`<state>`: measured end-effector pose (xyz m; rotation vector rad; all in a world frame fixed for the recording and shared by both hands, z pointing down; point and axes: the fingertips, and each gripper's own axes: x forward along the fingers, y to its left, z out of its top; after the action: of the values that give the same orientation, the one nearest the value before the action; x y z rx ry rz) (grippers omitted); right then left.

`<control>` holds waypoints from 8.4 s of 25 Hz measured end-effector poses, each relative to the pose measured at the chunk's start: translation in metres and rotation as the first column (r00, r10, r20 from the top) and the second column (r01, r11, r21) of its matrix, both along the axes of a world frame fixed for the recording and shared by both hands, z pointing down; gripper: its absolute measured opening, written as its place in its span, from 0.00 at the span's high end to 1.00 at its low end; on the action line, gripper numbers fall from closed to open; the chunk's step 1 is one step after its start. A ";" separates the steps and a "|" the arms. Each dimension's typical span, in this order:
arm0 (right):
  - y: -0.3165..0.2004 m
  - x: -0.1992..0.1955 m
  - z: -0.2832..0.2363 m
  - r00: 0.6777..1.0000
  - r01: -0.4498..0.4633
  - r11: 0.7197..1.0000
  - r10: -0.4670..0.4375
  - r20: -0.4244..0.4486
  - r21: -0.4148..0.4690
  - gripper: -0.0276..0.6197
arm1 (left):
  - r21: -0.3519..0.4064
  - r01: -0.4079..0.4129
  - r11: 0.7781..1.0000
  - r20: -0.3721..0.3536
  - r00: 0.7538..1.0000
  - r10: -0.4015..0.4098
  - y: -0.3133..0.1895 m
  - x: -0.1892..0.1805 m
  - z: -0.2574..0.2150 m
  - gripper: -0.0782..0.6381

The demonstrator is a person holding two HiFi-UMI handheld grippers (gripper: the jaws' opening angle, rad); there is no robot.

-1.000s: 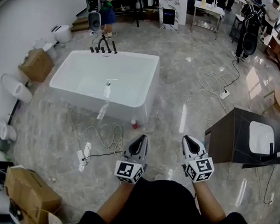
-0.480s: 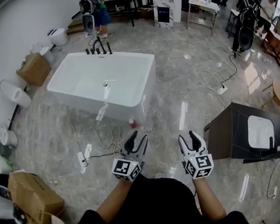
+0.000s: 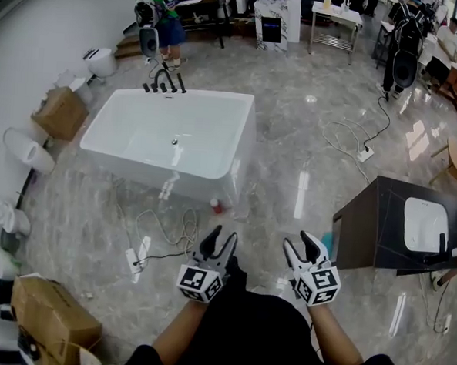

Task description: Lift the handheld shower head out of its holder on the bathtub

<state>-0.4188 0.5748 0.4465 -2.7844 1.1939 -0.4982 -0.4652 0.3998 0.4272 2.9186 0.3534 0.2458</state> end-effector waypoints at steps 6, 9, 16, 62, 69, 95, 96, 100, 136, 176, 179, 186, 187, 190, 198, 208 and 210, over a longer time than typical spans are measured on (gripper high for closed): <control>-0.005 0.009 -0.001 1.000 0.001 1.000 -0.001 0.000 0.011 0.68 | 0.007 -0.001 1.000 -0.017 1.000 0.002 -0.006 0.013 -0.007 0.67; -0.005 0.017 0.002 1.000 -0.013 1.000 0.013 0.004 0.011 0.68 | 0.006 -0.010 1.000 -0.023 1.000 0.010 -0.011 0.027 -0.005 0.67; -0.015 0.047 0.014 0.999 -0.023 1.000 0.023 0.030 0.001 0.68 | -0.025 -0.015 1.000 -0.036 0.999 0.014 -0.033 0.078 0.003 0.67; -0.400 0.469 0.016 0.943 0.324 0.944 -0.316 0.105 -0.064 0.68 | -0.125 0.173 0.977 -0.023 0.984 -0.177 -0.349 0.448 0.019 0.67; -0.462 0.514 0.017 0.891 0.448 0.894 -0.445 0.089 -0.009 0.68 | -0.100 0.310 0.945 -0.010 0.950 -0.313 -0.392 0.468 0.024 0.67; -0.626 0.686 0.051 0.496 0.862 0.506 -0.852 0.166 0.025 0.68 | -0.073 0.772 0.632 0.014 0.634 -0.773 -0.488 0.595 0.025 0.67; -0.629 0.687 0.052 0.494 0.863 0.505 -0.853 0.170 0.024 0.68 | -0.076 0.779 0.623 0.015 0.625 -0.780 -0.490 0.593 0.026 0.67; -0.643 0.695 0.058 0.498 0.861 0.508 -0.848 0.180 0.014 0.68 | -0.084 0.802 0.591 0.016 0.595 -0.804 -0.497 0.582 0.028 0.67; -0.890 0.917 0.261 0.533 0.846 0.490 -0.793 0.295 -0.211 0.68 | -0.109 0.902 0.418 0.142 0.431 -0.891 -0.560 0.663 0.093 0.67; -1.041 0.963 0.397 0.603 0.781 0.502 -0.762 0.237 -0.372 0.63 | -0.168 0.931 0.323 0.238 0.356 -0.903 -0.567 0.689 0.163 0.67; -1.044 0.962 0.409 0.587 0.792 0.481 -0.769 0.253 -0.376 0.63 | -0.171 0.933 0.317 0.245 0.352 -0.903 -0.567 0.685 0.164 0.67; -1.049 0.967 0.408 0.618 0.761 0.500 -0.752 0.227 -0.414 0.66 | -0.173 0.938 0.301 0.258 0.338 -0.905 -0.563 0.675 0.172 0.67; -1.049 0.968 0.408 0.623 0.755 0.503 -0.750 0.221 -0.420 0.70 | -0.175 0.938 0.300 0.258 0.338 -0.905 -0.563 0.676 0.173 0.67; -1.049 0.971 0.408 0.631 0.748 0.512 -0.746 0.213 -0.422 0.77 | -0.175 0.937 0.303 0.256 0.340 -0.905 -0.562 0.676 0.174 0.67; -1.043 0.973 0.409 0.615 0.766 0.498 -0.752 0.237 -0.407 0.77 | -0.168 0.937 0.307 0.264 0.343 -0.902 -0.562 0.675 0.176 0.67; -1.037 0.973 0.376 0.597 0.782 0.509 -0.778 0.197 -0.359 0.78 | -0.157 0.933 0.324 0.240 0.354 -0.904 -0.559 0.676 0.169 0.67; -1.035 0.970 0.367 0.579 0.793 0.493 -0.792 0.193 -0.358 0.78 | -0.157 0.932 0.325 0.230 0.355 -0.906 -0.558 0.674 0.164 0.67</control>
<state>0.5508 -0.4601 0.8136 -2.2701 2.6620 -0.8849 0.2084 -0.1586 0.5907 2.3042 -1.2298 0.1271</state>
